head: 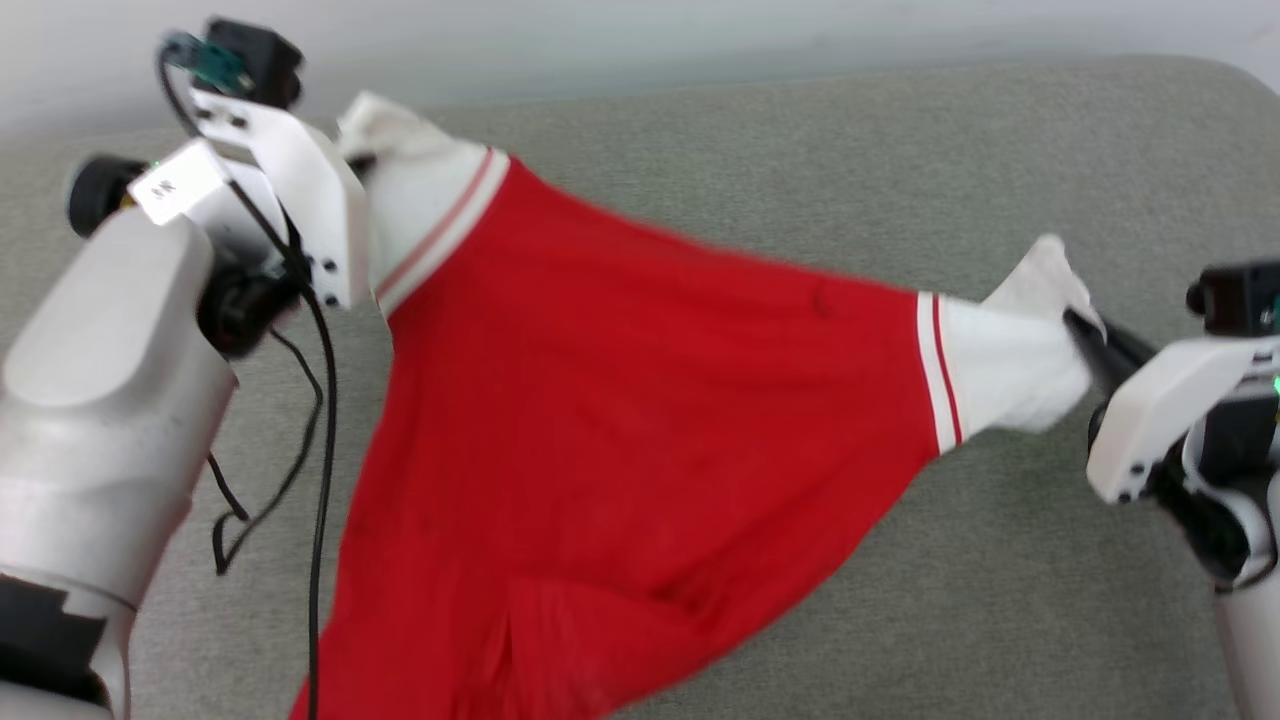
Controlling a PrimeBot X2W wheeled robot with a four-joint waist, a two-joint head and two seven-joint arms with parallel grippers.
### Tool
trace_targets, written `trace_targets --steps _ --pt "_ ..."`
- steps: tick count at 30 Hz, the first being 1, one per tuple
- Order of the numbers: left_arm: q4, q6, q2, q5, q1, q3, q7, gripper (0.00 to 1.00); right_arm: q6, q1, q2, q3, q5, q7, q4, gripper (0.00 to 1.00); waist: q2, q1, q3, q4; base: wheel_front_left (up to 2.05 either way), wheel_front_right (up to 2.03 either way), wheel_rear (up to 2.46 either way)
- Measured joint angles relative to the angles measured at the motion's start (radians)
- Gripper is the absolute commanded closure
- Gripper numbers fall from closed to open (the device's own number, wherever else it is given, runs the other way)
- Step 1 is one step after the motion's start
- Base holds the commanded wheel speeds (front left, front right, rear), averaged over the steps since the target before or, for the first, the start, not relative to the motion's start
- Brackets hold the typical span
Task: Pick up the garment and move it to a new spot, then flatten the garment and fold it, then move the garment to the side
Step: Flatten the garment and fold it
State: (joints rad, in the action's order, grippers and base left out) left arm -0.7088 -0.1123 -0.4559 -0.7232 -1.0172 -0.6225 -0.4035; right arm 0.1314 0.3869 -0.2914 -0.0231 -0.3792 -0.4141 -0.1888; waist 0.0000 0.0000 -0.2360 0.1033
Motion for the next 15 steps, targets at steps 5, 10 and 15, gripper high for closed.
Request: trace_targets --steps 5,10,15 --pt "-0.038 0.035 -0.007 0.042 -0.071 0.028 0.147 1.00 0.000 0.150 -0.025 -0.027 0.007 0.012 -0.078 1.00 0.0000 0.0000 0.012 -0.033 0.00 0.00 0.00" --pt "-0.073 0.070 -0.006 0.083 -0.180 0.054 0.297 1.00 0.000 0.357 -0.061 -0.048 0.007 0.053 -0.170 1.00 0.0000 0.0000 -0.011 -0.055 0.00 0.00 0.00" --pt "-0.105 0.087 -0.017 0.124 -0.333 0.083 0.434 1.00 0.000 0.616 -0.071 -0.048 0.024 0.121 -0.244 1.00 0.0000 0.0001 -0.068 -0.062 0.00 0.00 0.00"
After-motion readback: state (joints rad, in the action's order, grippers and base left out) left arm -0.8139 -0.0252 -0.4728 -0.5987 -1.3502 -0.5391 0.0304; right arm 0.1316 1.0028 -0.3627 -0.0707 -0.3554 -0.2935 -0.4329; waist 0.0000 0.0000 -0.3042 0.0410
